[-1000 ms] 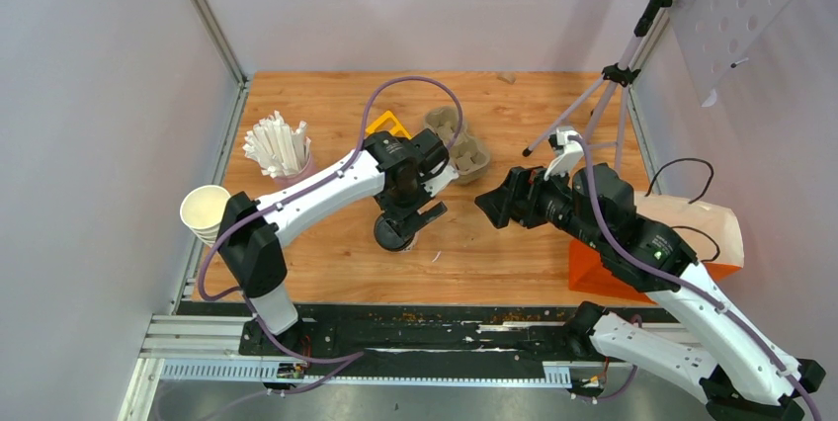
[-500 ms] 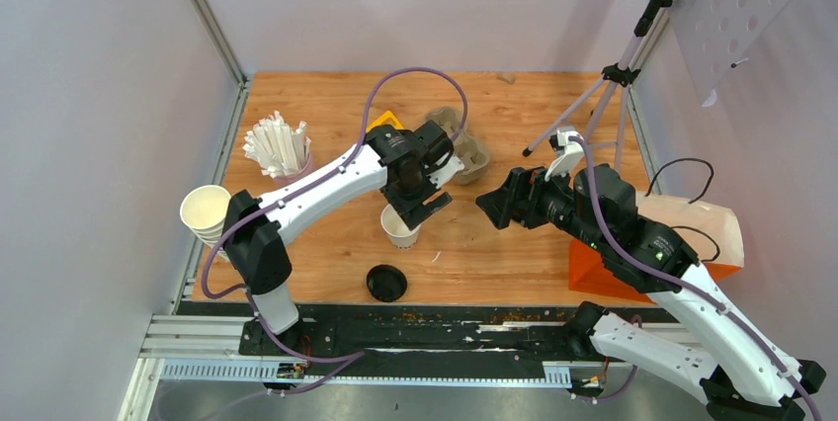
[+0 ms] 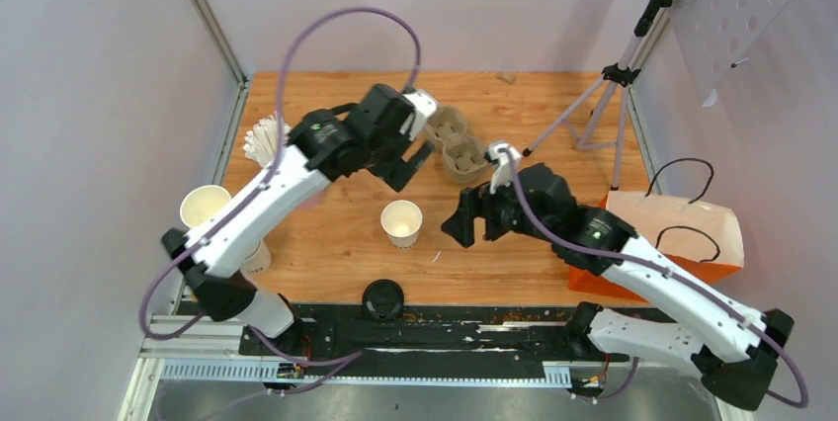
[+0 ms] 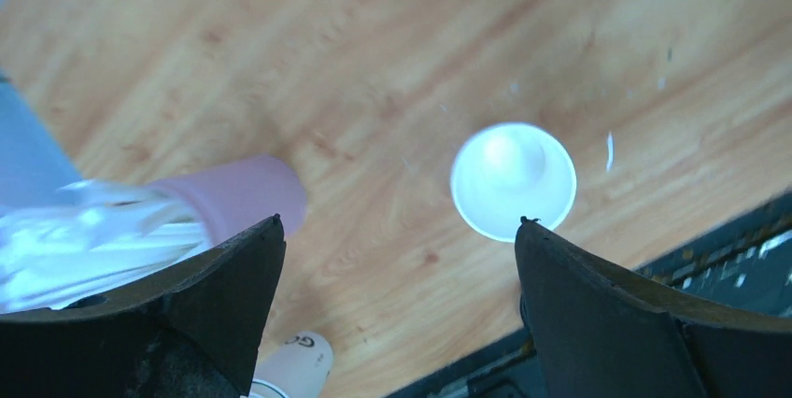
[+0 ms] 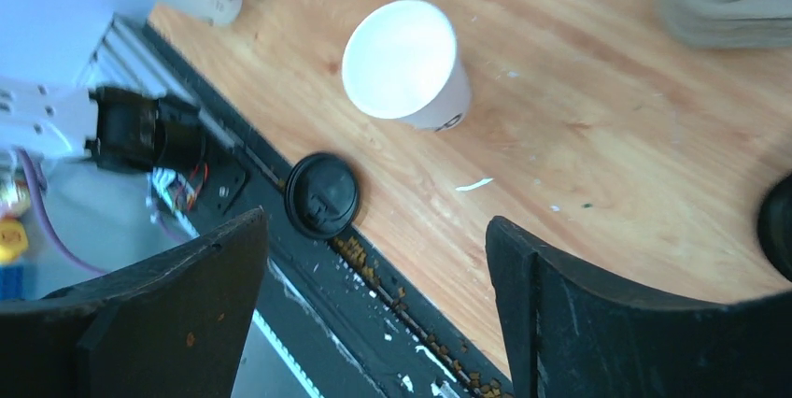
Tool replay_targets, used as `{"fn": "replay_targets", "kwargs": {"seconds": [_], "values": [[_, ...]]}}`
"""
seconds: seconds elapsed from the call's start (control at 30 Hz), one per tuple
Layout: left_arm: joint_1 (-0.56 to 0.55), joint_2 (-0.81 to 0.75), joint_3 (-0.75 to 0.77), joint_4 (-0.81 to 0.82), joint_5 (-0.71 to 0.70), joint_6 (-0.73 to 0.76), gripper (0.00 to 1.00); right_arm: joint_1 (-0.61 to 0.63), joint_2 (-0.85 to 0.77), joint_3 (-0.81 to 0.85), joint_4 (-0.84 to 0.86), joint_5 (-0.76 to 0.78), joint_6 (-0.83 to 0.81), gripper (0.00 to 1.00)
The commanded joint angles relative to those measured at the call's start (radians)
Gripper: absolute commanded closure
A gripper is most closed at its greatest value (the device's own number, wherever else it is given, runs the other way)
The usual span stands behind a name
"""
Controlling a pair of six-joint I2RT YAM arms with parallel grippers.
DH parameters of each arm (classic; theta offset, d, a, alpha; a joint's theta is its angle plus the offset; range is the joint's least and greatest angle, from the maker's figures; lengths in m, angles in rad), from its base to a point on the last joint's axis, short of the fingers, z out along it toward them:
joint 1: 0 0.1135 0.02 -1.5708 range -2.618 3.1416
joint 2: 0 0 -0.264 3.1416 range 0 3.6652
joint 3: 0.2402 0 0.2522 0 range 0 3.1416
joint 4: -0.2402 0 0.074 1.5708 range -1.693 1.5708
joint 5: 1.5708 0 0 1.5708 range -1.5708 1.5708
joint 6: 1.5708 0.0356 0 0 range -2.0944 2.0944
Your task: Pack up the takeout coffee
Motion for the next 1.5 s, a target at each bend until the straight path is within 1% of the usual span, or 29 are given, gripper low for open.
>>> {"fn": "replay_targets", "kwargs": {"seconds": [0.0, 0.13, 0.23, 0.33, 0.4, 0.5, 0.57, 0.63, 0.8, 0.83, 0.9, 1.0, 1.1, 1.23, 1.47], "values": [[0.011, -0.2, 0.103, 0.069, -0.177, -0.063, 0.0, 0.124, 0.111, 0.013, 0.078, 0.008, -0.037, 0.16], [0.011, -0.346, 0.054, 0.135, -0.184, -0.083, 0.0, 0.225, 0.254, 0.019, 0.126, 0.03, -0.056, 0.24], [0.011, -0.425, 0.02, 0.156, -0.185, -0.099, 0.0, 0.3, 0.369, 0.04, 0.147, 0.037, -0.134, 0.31], [0.011, -0.492, -0.008, 0.173, -0.189, -0.102, 0.0, 0.378, 0.485, 0.071, 0.155, 0.038, -0.259, 0.35], [0.011, -0.527, -0.017, 0.176, -0.2, -0.103, 0.0, 0.429, 0.555, 0.088, 0.164, 0.024, -0.354, 0.36], [0.011, -0.571, -0.03, 0.179, -0.22, -0.112, 0.0, 0.488, 0.643, 0.066, 0.227, -0.082, -0.518, 0.36], [0.011, -0.599, -0.048, 0.19, -0.214, -0.115, 0.0, 0.525, 0.68, 0.044, 0.263, -0.096, -0.612, 0.39], [0.011, -0.624, -0.066, 0.19, -0.207, -0.116, 0.0, 0.546, 0.687, 0.012, 0.304, -0.102, -0.696, 0.4], [0.011, -0.675, -0.112, 0.185, -0.24, -0.106, 0.0, 0.547, 0.612, -0.14, 0.44, -0.242, -0.938, 0.43], [0.011, -0.682, -0.119, 0.185, -0.248, -0.104, 0.0, 0.548, 0.606, -0.164, 0.453, -0.265, -0.986, 0.45], [0.011, -0.692, -0.13, 0.187, -0.254, -0.103, 0.0, 0.548, 0.62, -0.18, 0.454, -0.251, -1.039, 0.5], [0.011, -0.705, -0.148, 0.201, -0.258, -0.096, 0.0, 0.548, 0.674, -0.149, 0.406, -0.22, -1.084, 0.55], [0.011, -0.71, -0.16, 0.203, -0.267, -0.088, 0.0, 0.548, 0.717, -0.129, 0.404, -0.201, -1.111, 0.6], [0.011, -0.711, -0.167, 0.203, -0.268, -0.082, 0.0, 0.547, 0.731, -0.127, 0.432, -0.186, -1.113, 0.61], [0.011, -0.704, -0.173, 0.212, -0.264, -0.062, 0.0, 0.549, 0.693, -0.103, 0.392, -0.164, -1.114, 0.61]]}}
